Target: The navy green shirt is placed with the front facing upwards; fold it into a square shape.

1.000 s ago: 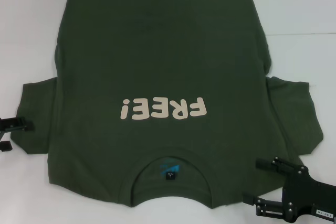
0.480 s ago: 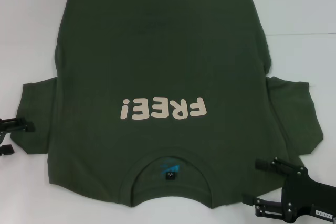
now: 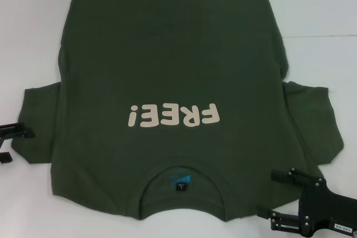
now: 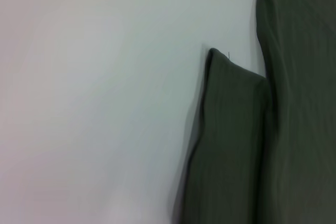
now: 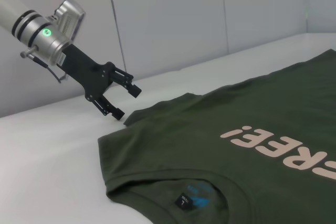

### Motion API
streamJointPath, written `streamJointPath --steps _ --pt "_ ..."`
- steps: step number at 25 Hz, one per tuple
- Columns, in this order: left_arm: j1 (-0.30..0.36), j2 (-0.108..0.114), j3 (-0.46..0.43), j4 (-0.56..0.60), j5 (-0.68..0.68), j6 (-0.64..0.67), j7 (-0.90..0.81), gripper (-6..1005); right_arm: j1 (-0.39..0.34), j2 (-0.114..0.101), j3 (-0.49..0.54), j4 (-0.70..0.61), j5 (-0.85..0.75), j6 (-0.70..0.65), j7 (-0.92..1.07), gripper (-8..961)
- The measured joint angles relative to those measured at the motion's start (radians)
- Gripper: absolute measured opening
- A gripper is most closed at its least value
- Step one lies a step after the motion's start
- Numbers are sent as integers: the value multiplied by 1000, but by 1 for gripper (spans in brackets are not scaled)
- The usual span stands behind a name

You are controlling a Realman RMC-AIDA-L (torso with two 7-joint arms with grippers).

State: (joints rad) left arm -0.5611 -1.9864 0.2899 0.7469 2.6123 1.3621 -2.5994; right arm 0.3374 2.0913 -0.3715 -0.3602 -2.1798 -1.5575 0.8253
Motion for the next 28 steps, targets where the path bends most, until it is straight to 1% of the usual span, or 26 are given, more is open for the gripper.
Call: streamJointPath --steps 4,14,16,24,28 --pt "-2 0 0 0 -5 -18 1 851 1 2 -3 2 0 9 0 930" --pt "-38 7 15 0 0 -46 10 843 3 1 -3 12 0 13 0 931" --pt "-39 7 27 0 0 -58 9 841 3 1 -3 12 0 13 0 931" --pt "-34 5 29 -2 -4 -88 24 834 3 1 -3 14 -1 15 1 931" --pt "-33 4 29 -23 -2 -104 35 830 3 2 -5 15 -2 16 1 931"
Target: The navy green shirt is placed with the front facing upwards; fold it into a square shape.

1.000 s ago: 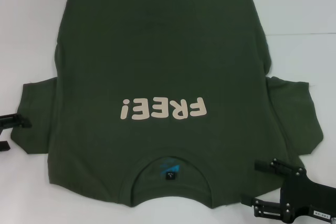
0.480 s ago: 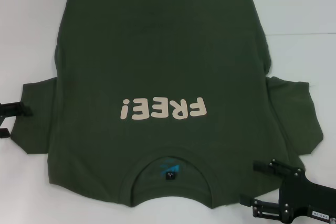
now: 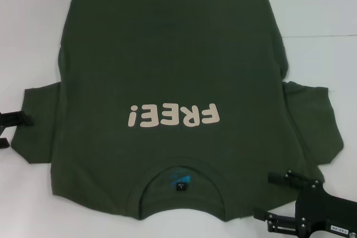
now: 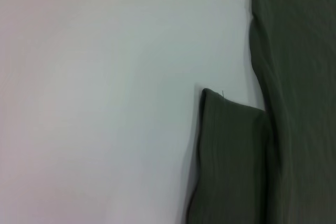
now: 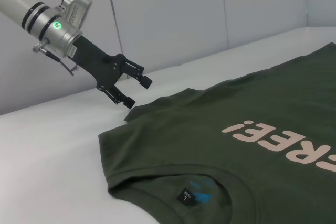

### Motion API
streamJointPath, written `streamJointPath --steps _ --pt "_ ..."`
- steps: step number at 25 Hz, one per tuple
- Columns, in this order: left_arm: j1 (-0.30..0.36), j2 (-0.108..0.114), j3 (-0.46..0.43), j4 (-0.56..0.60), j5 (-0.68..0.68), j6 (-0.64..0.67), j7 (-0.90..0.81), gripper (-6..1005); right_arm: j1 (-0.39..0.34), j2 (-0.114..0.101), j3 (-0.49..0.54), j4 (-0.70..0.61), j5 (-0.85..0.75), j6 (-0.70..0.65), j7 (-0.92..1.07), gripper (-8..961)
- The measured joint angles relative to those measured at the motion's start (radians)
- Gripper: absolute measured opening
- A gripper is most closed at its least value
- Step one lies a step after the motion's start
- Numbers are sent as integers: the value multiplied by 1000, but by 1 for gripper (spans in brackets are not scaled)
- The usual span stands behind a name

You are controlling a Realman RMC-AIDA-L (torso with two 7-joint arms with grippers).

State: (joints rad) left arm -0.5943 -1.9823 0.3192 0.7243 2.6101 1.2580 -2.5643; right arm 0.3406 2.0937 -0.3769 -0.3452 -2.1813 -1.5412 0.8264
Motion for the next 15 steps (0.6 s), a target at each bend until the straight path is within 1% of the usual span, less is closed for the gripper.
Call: streamJointPath --steps 7,15 --pt "-5 2 1 -7 3 -5 2 824 0 0 -12 6 0 11 0 931" --pt "-5 0 24 -17 2 -17 3 817 0 -1 -22 13 0 20 0 930"
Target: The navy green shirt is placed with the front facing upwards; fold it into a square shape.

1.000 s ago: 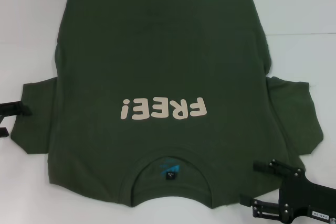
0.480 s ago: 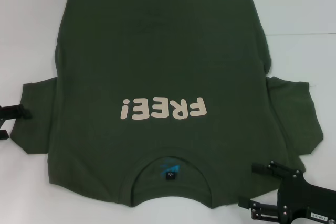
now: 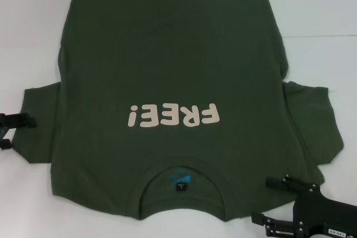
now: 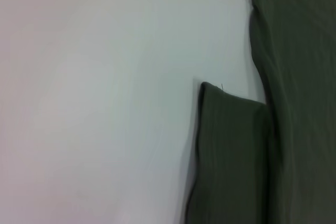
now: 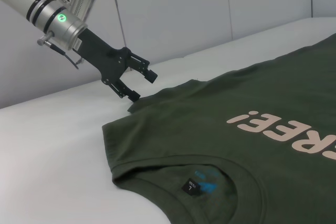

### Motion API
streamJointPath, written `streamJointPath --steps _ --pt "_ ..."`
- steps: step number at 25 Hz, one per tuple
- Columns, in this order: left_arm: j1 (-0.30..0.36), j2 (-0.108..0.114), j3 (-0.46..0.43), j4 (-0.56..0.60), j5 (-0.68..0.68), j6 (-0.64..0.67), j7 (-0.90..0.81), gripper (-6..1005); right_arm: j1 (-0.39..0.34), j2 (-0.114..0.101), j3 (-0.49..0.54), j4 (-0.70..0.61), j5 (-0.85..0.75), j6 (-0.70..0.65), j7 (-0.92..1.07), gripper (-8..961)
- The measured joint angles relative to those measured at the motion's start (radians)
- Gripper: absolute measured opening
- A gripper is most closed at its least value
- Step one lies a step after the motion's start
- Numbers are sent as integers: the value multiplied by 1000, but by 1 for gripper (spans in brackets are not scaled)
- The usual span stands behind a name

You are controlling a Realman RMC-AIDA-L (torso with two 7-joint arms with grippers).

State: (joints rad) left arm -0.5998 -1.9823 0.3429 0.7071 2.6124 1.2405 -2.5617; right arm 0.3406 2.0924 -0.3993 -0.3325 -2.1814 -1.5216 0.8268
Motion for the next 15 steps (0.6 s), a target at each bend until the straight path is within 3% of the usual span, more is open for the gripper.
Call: streamJointPath --steps 15 --pt "-13 2 14 -19 -7 21 0 804 0 0 1 0 0 0 0 930"
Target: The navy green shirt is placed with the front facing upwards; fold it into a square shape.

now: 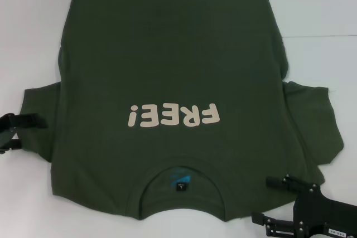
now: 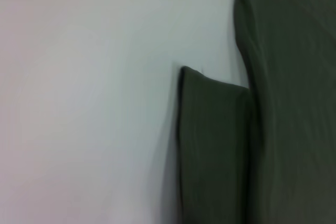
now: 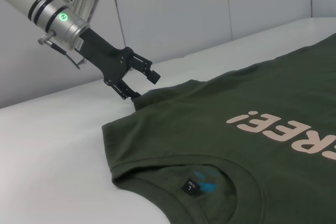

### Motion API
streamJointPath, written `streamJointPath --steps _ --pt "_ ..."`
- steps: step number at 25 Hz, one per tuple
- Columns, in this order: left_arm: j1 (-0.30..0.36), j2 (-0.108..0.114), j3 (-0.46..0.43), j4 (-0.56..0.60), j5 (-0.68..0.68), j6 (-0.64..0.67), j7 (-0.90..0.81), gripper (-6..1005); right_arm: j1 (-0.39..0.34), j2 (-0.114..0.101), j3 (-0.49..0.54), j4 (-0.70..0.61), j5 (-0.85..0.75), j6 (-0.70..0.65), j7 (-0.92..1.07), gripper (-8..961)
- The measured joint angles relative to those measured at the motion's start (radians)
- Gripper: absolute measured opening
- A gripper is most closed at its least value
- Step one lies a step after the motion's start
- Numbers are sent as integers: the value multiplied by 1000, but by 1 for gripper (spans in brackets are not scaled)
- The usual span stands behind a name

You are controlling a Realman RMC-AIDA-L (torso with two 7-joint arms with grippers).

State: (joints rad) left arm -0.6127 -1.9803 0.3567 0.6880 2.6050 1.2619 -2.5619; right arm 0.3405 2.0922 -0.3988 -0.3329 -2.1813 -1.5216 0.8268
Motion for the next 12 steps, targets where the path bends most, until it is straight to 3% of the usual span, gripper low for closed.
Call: streamJointPath --steps 12 --pt "-17 0 3 -16 3 1 -13 793 -2 0 6 0 0 -7 0 931"
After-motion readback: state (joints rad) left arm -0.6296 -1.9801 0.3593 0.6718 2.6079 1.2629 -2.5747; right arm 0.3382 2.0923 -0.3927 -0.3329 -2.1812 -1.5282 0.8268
